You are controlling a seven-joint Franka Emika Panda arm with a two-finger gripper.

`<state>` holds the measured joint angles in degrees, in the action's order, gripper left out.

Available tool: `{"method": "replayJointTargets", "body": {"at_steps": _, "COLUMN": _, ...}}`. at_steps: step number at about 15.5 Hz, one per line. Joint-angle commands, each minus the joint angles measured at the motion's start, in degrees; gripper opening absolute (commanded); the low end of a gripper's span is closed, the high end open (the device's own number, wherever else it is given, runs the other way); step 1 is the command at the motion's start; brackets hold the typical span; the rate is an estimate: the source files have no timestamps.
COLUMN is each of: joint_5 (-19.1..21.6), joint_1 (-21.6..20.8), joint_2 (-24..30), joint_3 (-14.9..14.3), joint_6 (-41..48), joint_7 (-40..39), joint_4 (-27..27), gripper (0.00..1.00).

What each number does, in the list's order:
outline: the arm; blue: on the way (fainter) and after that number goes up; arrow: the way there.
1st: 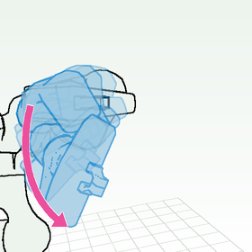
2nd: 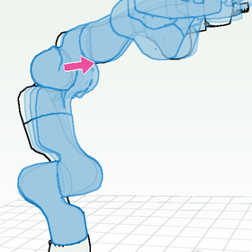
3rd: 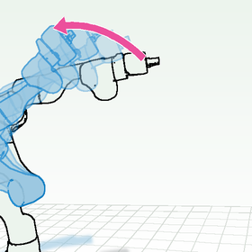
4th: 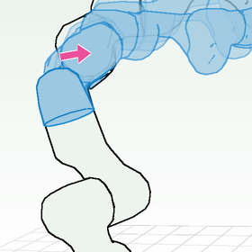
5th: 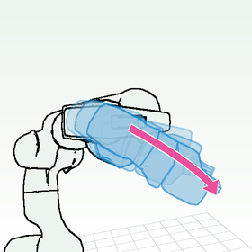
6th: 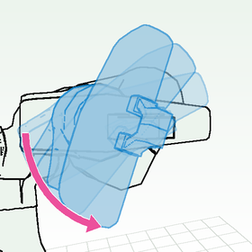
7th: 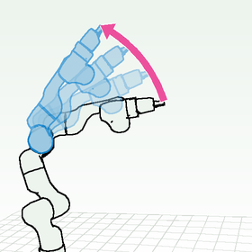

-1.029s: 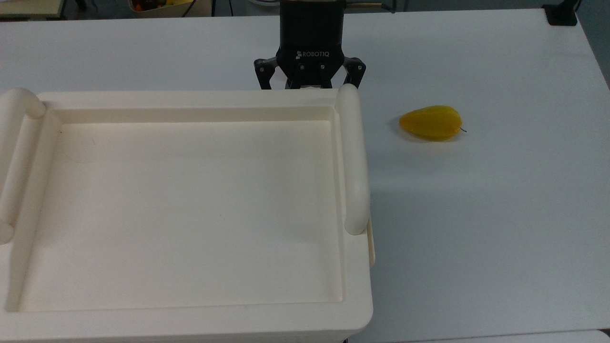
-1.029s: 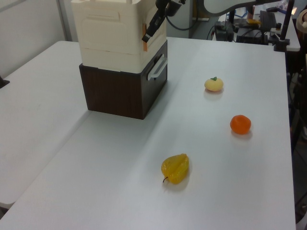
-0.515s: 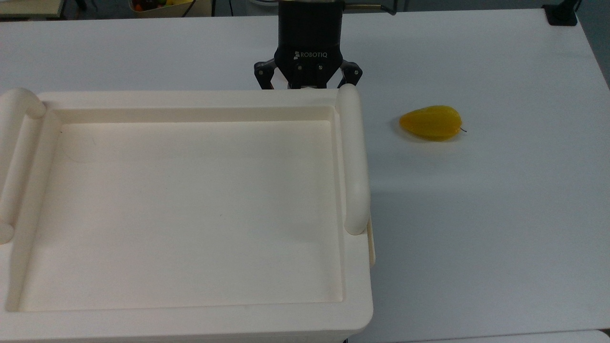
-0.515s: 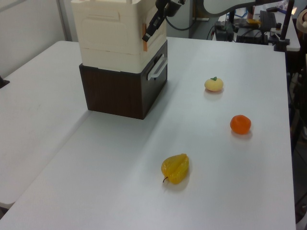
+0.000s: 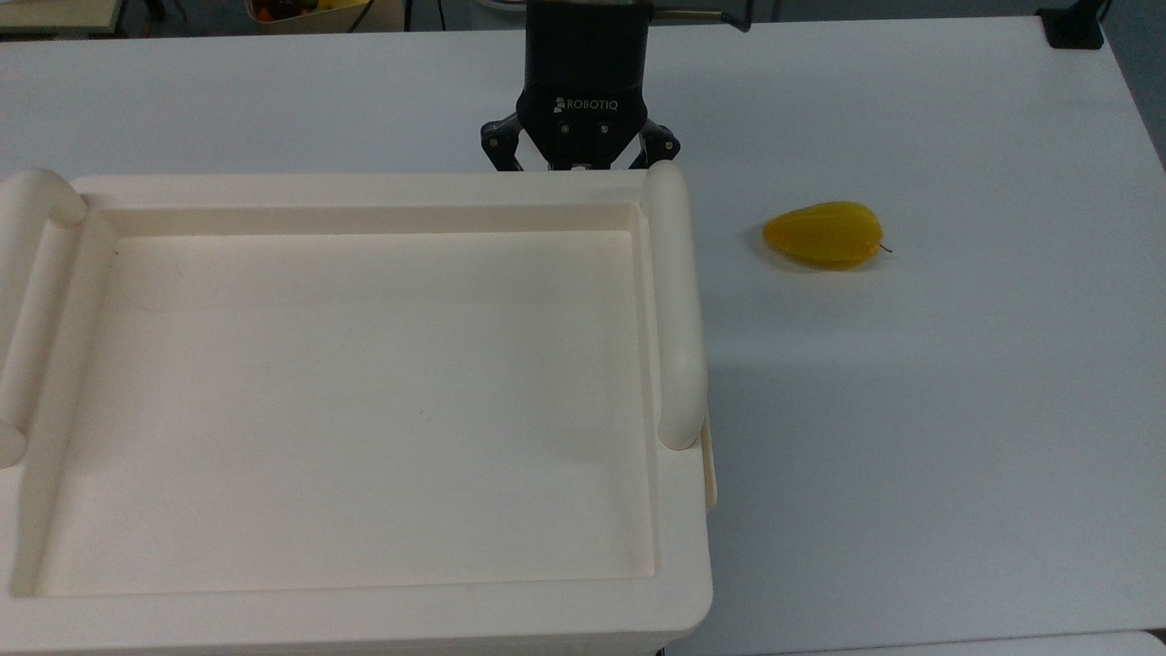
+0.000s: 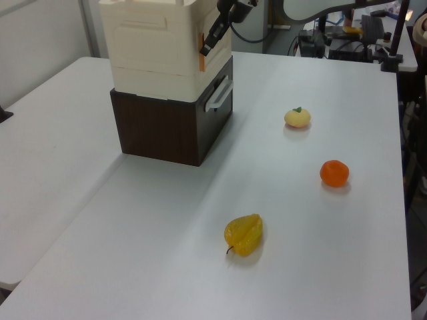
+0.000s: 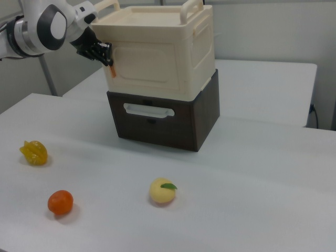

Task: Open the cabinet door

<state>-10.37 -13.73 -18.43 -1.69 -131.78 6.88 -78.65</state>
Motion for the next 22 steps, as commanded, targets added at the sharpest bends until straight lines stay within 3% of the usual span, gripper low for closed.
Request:
{"method": "replayJointTargets", "body": {"at_steps": 1, "joint_5": -2.11, "joint_1": -0.42, "joint_2": 1.2, "joint_3": -0.24, "joint_6": 3.02, "joint_7": 0.86, "joint_4": -1.33, "gripper": 0.08}}
{"method": "replayJointTargets", "body": {"at_steps": 11, "joint_5": -1.94, "joint_1": -0.87, "joint_2": 3.05, "joint_3": -0.15, "joint_6": 9.78, "joint_7": 1.3, "joint_4": -1.68, "gripper": 0.1}}
{"method": "replayJointTargets", "body": {"at_steps": 14, "joint_5": -0.71, "joint_1": -0.34, "joint_2": 4.54, "joint_3": -0.07, "joint_6": 14.77, "joint_7": 0.95, "joint_4": -1.77, "gripper": 0.34}}
{"method": "replayJointTargets", "body": {"at_steps": 15, "joint_5": -0.44, "joint_1": -0.34, "joint_2": 5.15, "joint_3": -0.15, "joint_6": 16.8, "joint_7": 0.95, "joint_4": -1.69, "gripper": 0.44}}
{"method": "replayJointTargets", "body": {"at_steps": 16, "joint_5": 0.08, "joint_1": -0.34, "joint_2": 5.42, "joint_3": -0.15, "joint_6": 18.64, "joint_7": 0.95, "joint_4": -1.69, "gripper": 0.62}}
{"method": "replayJointTargets", "body": {"at_steps": 20, "joint_5": 1.67, "joint_1": -0.07, "joint_2": 8.22, "joint_3": -0.24, "joint_6": 25.15, "joint_7": 0.77, "joint_4": -1.25, "gripper": 0.86}}
{"method": "replayJointTargets", "body": {"at_steps": 22, "joint_5": 1.76, "joint_1": -0.07, "joint_2": 9.63, "joint_3": -0.42, "joint_6": 27.79, "joint_7": 0.33, "joint_4": -0.9, "gripper": 0.92}}
